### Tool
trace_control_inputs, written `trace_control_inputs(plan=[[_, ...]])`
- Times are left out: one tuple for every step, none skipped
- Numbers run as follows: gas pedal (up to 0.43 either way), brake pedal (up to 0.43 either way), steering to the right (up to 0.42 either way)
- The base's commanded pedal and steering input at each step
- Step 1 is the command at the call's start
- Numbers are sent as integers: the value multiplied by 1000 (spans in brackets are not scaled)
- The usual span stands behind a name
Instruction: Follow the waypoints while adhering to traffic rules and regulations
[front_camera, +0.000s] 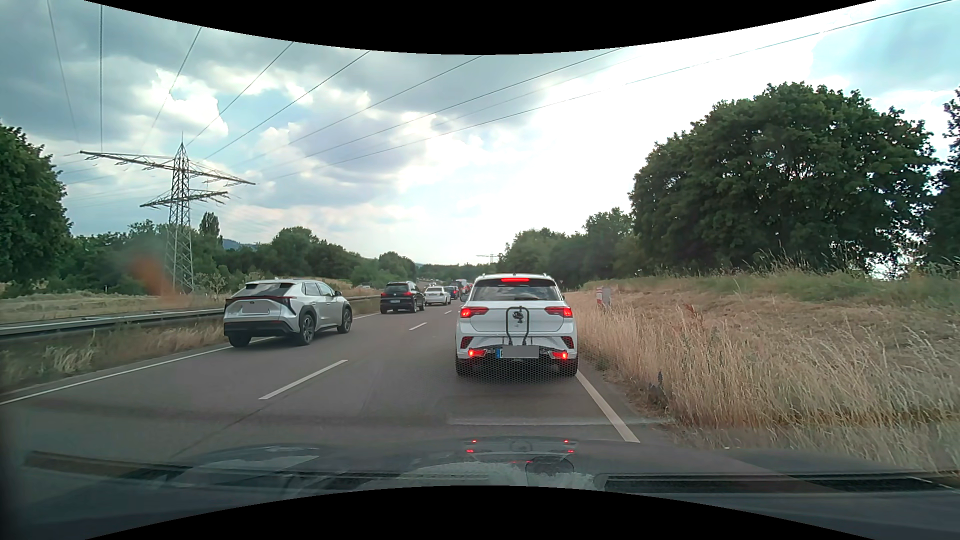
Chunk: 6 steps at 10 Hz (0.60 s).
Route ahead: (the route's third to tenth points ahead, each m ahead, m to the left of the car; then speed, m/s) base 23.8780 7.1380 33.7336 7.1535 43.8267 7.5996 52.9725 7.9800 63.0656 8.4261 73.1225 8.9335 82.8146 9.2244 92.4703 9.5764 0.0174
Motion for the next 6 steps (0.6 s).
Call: trace_control_inputs(plan=[[0, 226, -8], [0, 226, -8], [0, 226, -8], [0, 226, -8], [0, 232, -8], [0, 232, -8]])
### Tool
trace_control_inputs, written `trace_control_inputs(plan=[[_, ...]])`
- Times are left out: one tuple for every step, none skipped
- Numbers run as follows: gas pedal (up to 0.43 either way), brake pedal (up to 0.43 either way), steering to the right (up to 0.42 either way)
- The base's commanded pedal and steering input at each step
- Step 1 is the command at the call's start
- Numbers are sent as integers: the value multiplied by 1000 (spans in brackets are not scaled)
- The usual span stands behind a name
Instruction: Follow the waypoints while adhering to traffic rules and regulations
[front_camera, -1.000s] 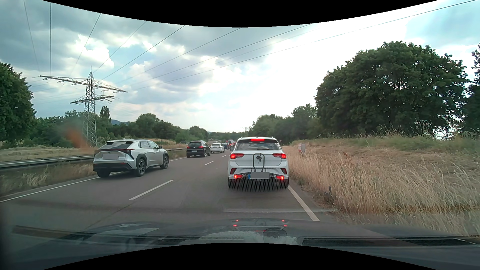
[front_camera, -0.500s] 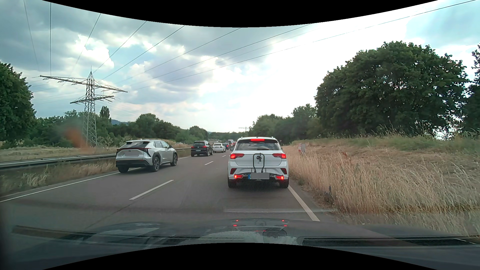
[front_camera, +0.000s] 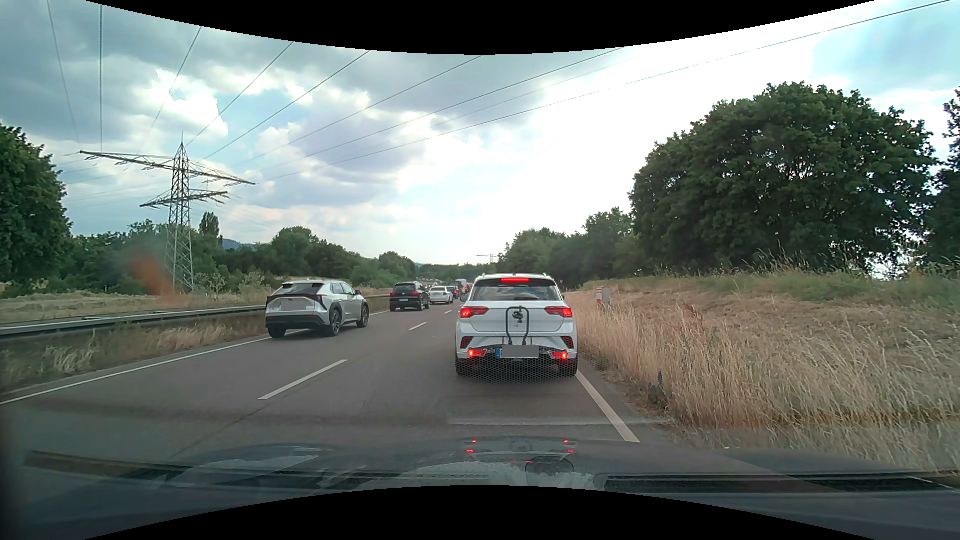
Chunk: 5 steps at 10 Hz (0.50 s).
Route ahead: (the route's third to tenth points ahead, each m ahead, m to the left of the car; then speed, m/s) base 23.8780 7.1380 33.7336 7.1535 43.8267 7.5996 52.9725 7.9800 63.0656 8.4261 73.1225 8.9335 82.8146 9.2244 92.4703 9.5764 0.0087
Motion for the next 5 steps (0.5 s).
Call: trace_control_inputs(plan=[[0, 232, -8], [0, 232, -8], [0, 226, -8], [0, 232, -8], [0, 232, -8]])
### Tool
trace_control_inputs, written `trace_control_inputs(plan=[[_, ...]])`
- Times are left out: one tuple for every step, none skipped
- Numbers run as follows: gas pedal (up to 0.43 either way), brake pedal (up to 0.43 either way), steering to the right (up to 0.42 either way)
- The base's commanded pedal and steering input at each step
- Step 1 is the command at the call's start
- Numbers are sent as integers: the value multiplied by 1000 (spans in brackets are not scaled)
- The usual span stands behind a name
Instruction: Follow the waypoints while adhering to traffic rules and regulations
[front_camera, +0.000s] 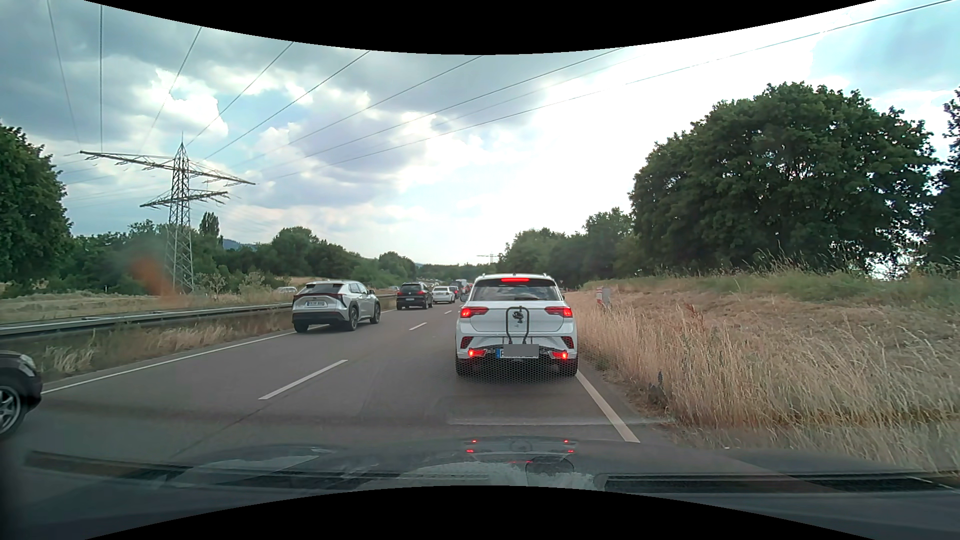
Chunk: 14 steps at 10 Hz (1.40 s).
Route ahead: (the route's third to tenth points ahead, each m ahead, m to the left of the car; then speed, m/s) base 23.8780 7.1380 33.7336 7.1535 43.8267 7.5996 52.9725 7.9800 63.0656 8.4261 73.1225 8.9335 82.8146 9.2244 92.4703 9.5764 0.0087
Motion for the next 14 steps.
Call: trace_control_inputs(plan=[[0, 232, -8], [0, 232, -8], [0, 226, -8], [0, 232, -8], [0, 226, -8], [0, 232, -8], [0, 232, -8], [0, 232, -8], [0, 232, -8], [0, 226, -8], [0, 232, -8], [0, 232, -8], [0, 232, -8], [0, 232, -8]])
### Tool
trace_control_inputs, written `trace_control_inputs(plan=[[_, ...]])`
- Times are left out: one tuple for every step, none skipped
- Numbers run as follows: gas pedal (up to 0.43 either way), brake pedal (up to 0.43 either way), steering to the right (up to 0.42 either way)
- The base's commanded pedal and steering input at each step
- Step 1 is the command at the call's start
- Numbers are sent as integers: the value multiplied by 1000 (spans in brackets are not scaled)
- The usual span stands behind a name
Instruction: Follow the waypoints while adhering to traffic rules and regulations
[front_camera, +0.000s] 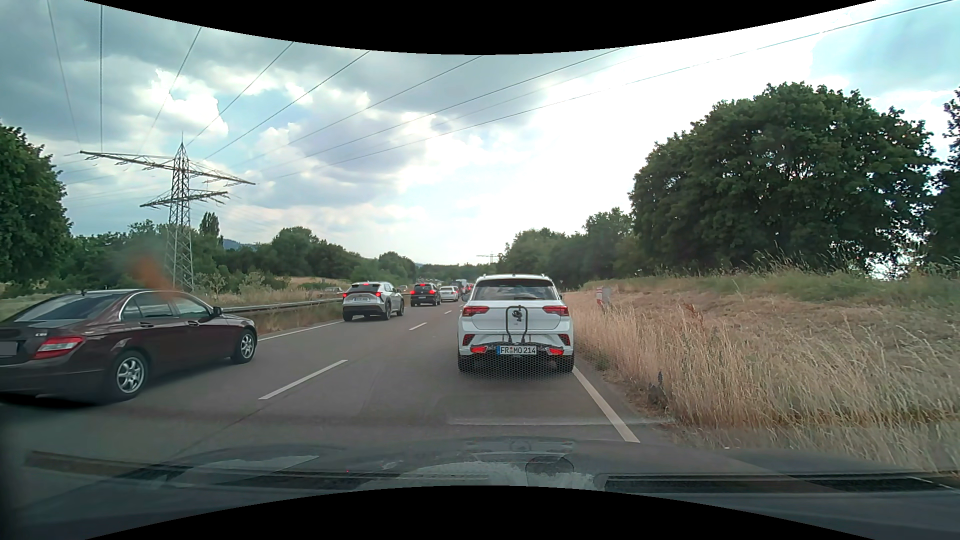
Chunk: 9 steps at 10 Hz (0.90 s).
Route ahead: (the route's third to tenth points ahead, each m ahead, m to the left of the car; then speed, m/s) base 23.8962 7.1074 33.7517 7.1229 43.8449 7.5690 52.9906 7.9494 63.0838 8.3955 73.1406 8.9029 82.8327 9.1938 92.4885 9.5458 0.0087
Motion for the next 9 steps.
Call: trace_control_inputs(plan=[[0, 232, -8], [0, 232, -8], [0, 232, -8], [0, 226, -8], [0, 232, -8], [0, 232, -8], [0, 232, -8], [0, 232, -8], [0, 232, -8]])
